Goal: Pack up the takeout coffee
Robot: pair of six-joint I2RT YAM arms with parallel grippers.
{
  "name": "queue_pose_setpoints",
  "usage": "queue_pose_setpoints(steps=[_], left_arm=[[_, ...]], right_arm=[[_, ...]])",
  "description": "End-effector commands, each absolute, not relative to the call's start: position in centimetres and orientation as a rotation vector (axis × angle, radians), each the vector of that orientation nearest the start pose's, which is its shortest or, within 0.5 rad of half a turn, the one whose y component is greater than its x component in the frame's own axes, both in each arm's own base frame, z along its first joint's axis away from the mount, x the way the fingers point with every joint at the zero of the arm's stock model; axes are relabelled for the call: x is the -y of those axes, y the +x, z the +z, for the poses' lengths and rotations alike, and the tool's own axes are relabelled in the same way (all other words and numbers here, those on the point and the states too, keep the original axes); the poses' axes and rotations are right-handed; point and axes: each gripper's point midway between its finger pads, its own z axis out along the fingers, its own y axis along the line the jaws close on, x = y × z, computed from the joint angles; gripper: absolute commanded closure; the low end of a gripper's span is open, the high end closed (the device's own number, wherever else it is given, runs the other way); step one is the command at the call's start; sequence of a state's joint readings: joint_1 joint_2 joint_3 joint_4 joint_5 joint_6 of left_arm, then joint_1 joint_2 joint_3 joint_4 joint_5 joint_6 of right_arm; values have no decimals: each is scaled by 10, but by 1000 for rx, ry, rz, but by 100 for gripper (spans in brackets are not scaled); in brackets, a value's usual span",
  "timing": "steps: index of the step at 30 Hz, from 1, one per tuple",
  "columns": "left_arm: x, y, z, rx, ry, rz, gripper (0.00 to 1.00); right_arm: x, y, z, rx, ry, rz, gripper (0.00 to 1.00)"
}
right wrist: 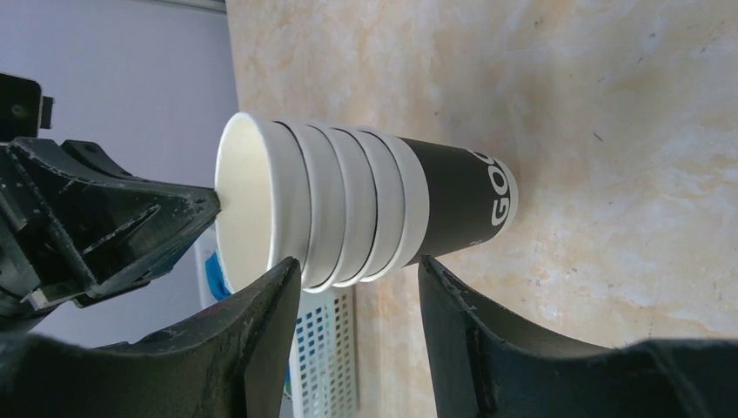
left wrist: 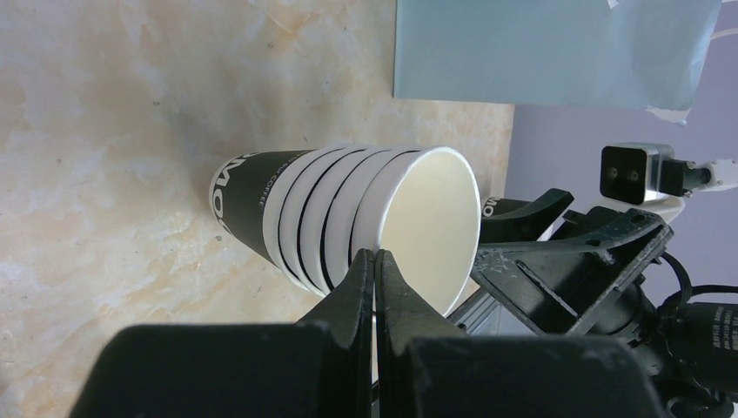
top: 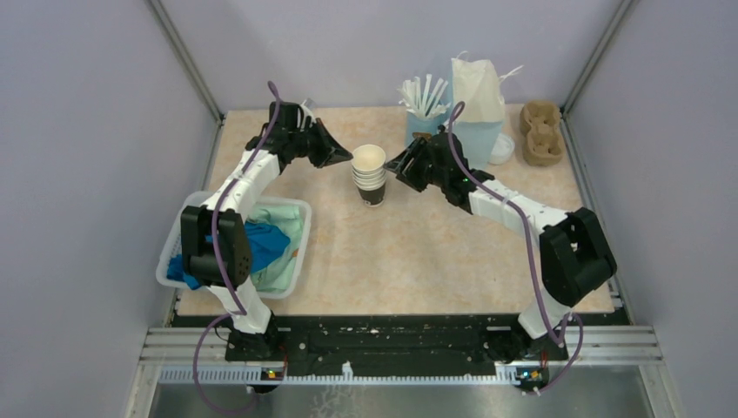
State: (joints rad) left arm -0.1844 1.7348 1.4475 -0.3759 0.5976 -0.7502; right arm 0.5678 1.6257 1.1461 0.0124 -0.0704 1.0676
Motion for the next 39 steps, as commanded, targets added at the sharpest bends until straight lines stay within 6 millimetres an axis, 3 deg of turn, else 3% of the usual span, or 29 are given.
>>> queue_pose_setpoints(steps=[1,9,16,21,26,30,33,34,37,39], left_arm=[[208,431,236,-2280,-258,-1204,100],[217,427,244,-2265,-286,-1315,100],[219,421,244,-2256,-303,-1351,100],[219,417,246,-2249,-305,-1364,100],[211,421,248,-2257,-253,-1253,100],[210,421,248,-2260,-212,-1230,100],[206,420,248,-2283,-126,-1151,100],[204,421,238,-2327,-104,-1102,98],[200,415,206,-2467,-50,-997,61],[207,405,191,-2532,-23,-991,50]], right_arm=[[-319,392,193,-2147,466,1087,48],[-326,400,182,-2177,449,1026,48],[-335,393,157,-2269,386,904,46],[-338,395,156,-2292,332,816,44],[-320,383,197,-2267,189,749,40],[-305,368,228,-2232,-32,680,36],[-298,363,243,-2174,-147,737,28],[-297,365,245,-2174,-176,748,28],[-293,379,244,-2206,-274,647,29],[-292,390,234,-2259,-322,593,31]])
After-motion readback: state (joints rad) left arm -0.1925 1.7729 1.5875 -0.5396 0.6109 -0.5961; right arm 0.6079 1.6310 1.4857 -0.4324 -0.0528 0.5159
